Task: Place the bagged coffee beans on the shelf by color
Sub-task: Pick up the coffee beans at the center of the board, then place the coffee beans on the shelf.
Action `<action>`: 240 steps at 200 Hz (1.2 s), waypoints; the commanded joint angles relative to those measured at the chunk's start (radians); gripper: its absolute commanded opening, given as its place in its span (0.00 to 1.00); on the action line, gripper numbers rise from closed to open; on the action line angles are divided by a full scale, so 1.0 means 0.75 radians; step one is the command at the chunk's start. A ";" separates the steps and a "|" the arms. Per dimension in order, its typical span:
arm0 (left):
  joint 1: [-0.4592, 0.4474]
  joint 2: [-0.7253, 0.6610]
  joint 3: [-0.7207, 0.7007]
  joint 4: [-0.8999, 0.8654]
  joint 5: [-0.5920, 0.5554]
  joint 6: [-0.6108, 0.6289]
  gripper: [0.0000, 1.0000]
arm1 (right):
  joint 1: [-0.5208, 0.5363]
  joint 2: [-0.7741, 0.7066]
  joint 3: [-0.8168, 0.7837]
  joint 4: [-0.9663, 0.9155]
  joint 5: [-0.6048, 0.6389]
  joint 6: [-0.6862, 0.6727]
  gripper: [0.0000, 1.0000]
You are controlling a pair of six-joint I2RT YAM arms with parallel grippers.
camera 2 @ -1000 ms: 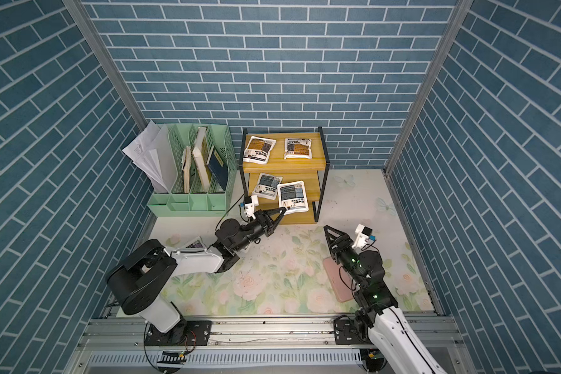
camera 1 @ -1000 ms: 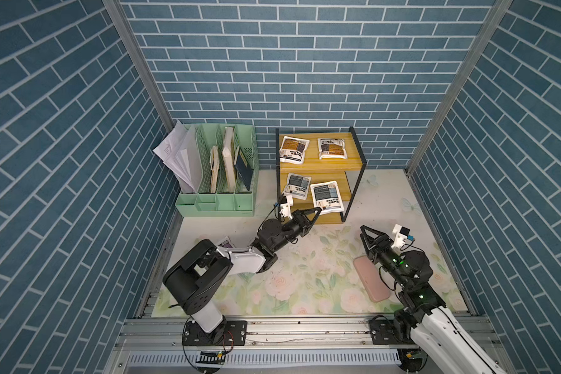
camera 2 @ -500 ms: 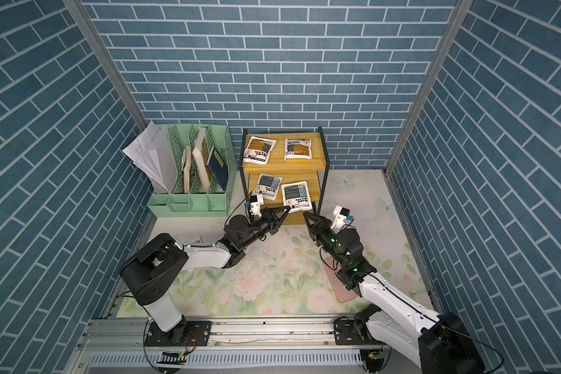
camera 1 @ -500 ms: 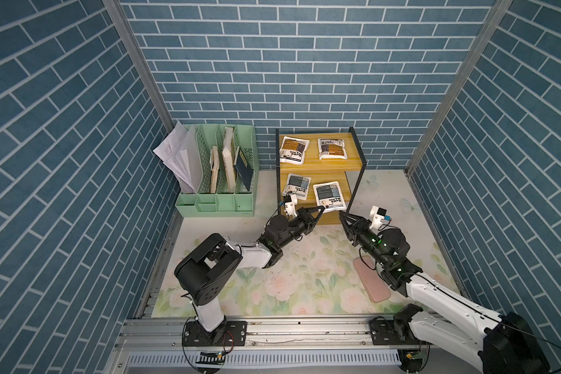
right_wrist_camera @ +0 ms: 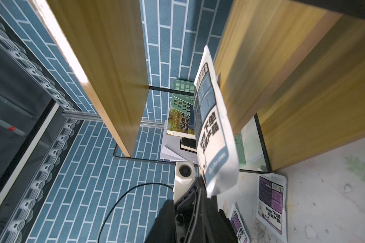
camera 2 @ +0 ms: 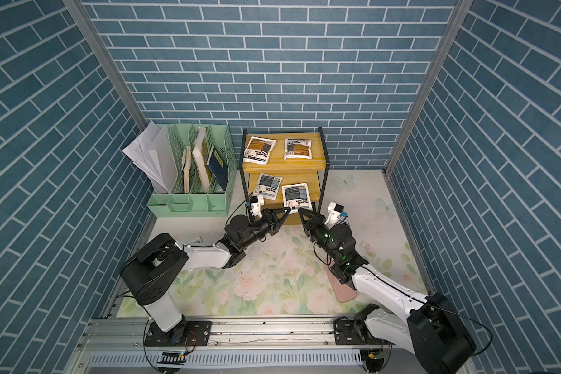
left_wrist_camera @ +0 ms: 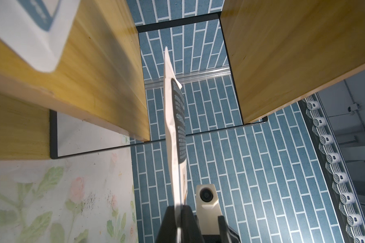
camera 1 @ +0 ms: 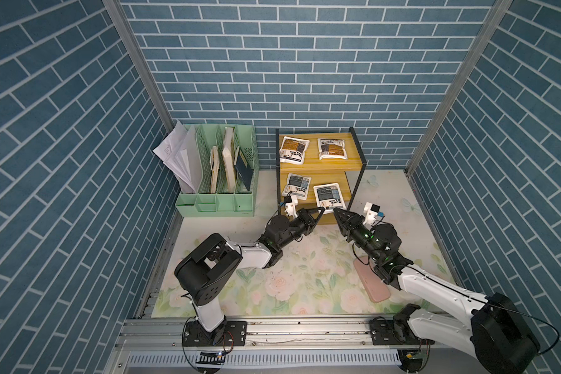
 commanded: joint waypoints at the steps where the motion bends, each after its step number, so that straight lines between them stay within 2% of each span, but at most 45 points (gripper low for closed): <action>1: -0.010 -0.031 0.017 -0.003 0.000 0.031 0.00 | 0.006 0.033 0.052 0.019 0.031 0.032 0.30; 11: -0.010 -0.036 0.015 -0.004 -0.001 0.031 0.00 | 0.007 0.044 0.055 0.018 0.033 0.044 0.33; 34: -0.012 -0.040 0.015 -0.009 -0.002 0.033 0.00 | 0.006 0.039 0.054 -0.046 0.061 0.071 0.55; 44: -0.010 -0.042 0.013 -0.009 -0.003 0.035 0.00 | 0.006 0.032 0.052 -0.064 0.068 0.078 0.59; 108: -0.011 -0.056 0.009 -0.030 -0.011 0.053 0.00 | 0.047 -0.024 0.050 -0.156 0.111 0.112 0.70; 143: -0.010 -0.067 0.007 -0.040 -0.014 0.064 0.00 | 0.097 -0.021 0.024 -0.135 0.146 0.150 0.71; 155: -0.010 -0.069 0.007 -0.041 -0.011 0.068 0.00 | 0.097 -0.006 0.017 -0.089 0.154 0.157 0.66; 177: -0.011 -0.074 -0.001 -0.042 -0.009 0.066 0.00 | 0.099 0.040 0.022 -0.007 0.162 0.161 0.43; 210: -0.011 -0.078 -0.014 -0.043 -0.012 0.067 0.00 | 0.098 0.102 0.063 0.035 0.157 0.159 0.18; 221: -0.010 -0.080 -0.017 -0.043 -0.011 0.068 0.00 | 0.099 0.114 0.065 0.036 0.156 0.166 0.13; 240: -0.012 -0.082 -0.021 -0.042 -0.013 0.068 0.00 | 0.098 0.119 0.054 0.035 0.163 0.185 0.10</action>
